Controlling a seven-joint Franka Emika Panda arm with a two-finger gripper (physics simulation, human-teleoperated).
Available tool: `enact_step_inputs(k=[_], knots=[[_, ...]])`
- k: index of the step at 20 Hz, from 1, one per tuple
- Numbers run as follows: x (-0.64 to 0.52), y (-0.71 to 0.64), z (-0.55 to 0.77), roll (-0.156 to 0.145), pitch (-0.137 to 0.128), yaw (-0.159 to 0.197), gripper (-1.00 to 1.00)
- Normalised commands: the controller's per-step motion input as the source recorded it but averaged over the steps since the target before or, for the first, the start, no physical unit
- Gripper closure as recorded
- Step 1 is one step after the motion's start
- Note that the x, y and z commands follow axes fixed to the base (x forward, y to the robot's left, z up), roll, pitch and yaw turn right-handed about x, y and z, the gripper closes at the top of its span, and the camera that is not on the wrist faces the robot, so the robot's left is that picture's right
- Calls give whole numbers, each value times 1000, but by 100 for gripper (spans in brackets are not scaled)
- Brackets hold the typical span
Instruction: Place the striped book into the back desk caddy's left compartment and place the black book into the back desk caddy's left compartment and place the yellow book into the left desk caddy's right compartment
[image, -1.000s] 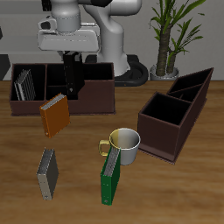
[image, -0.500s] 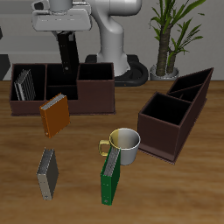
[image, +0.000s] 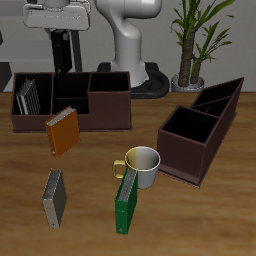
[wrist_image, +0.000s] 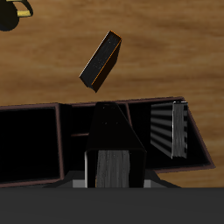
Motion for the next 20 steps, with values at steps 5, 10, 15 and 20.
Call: enact_step_inputs(k=[5, 10, 15, 20], knots=[[-56, -508, 107, -91, -23, -4, 100], [211, -357, -108, -39, 62, -24, 100], [206, -60, -387, -27, 97, 59, 100], [-1, 79, -402, 15, 82, 65, 100]])
